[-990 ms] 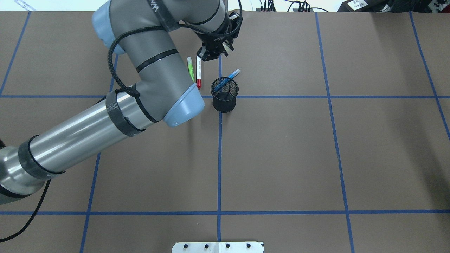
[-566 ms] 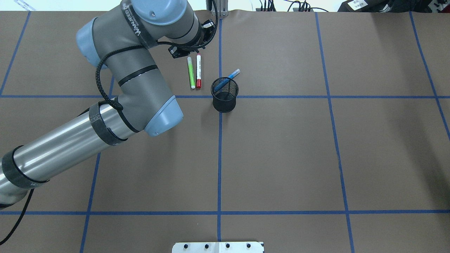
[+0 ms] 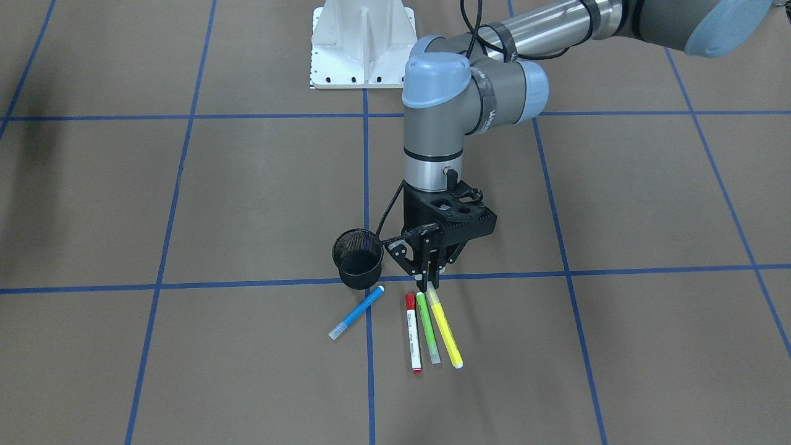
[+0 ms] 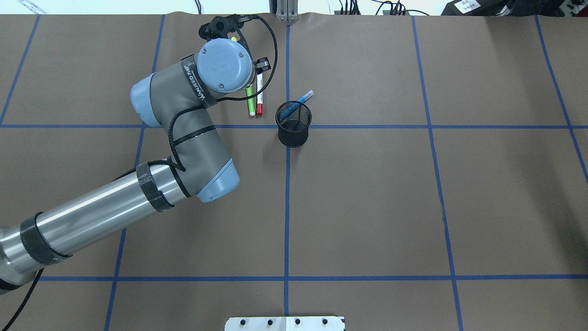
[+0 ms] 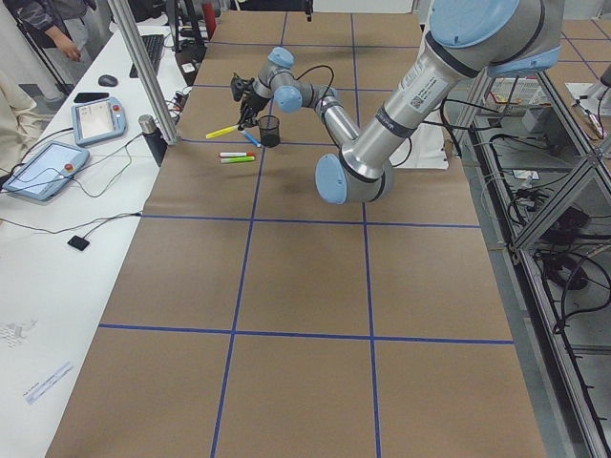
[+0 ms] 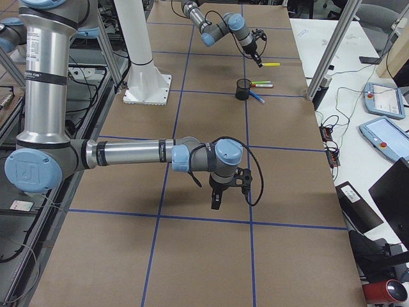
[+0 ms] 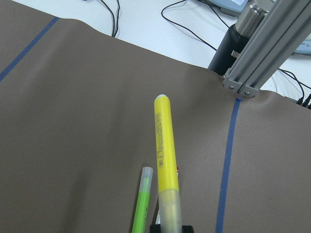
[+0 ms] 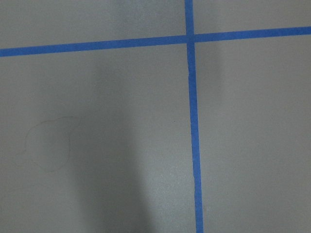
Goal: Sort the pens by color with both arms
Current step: 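Carry the yellow highlighter beside the green marker with the left gripper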
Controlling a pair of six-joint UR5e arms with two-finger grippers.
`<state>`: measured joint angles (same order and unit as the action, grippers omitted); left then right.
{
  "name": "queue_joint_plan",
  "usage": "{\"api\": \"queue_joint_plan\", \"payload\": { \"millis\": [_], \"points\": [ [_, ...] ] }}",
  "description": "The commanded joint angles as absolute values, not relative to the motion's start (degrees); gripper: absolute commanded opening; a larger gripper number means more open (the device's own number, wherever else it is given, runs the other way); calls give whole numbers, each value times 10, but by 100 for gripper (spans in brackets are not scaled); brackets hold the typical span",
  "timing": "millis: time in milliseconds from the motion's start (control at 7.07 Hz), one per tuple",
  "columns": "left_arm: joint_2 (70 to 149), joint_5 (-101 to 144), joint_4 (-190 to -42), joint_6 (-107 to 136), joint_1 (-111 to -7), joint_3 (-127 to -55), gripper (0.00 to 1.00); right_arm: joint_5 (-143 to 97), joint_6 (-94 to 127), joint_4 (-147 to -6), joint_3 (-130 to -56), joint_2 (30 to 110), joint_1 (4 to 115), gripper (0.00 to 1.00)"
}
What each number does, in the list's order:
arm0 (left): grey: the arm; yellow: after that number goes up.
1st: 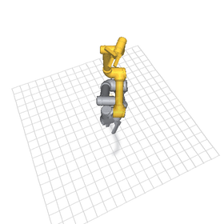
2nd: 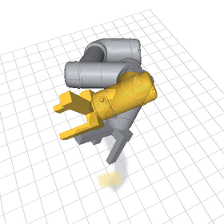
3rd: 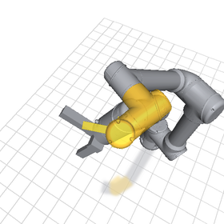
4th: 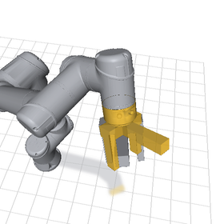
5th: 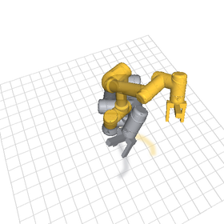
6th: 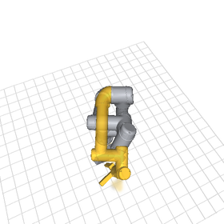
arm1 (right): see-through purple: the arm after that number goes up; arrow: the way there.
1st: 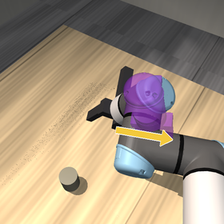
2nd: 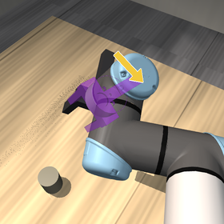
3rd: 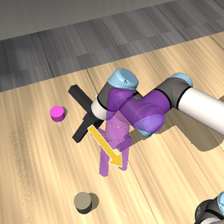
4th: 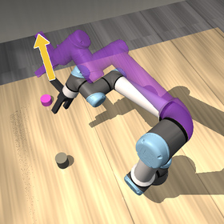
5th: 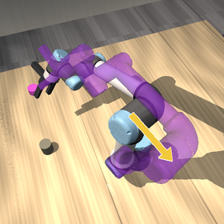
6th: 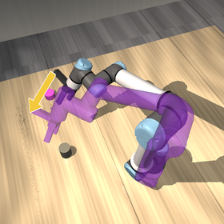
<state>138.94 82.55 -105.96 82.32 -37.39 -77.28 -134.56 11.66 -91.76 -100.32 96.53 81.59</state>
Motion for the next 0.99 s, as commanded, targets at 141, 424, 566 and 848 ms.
{"api": "queue_joint_plan", "payload": {
  "millis": [141, 424, 566, 848],
  "points": [
    [1362, 772, -1111, 794, -346, -715, 0, -1346, 116, -917, -1001, 959, 816, 100],
    [1363, 753, -1128, 795, -333, -692, 0, -1346, 116, -917, -1003, 961, 817, 100],
    [1362, 753, -1129, 791, -333, -693, 65, -1346, 115, -917, -1004, 962, 817, 100],
    [1360, 755, -1129, 764, -337, -712, 100, -1346, 112, -917, -1005, 966, 817, 100]
  ]
}}
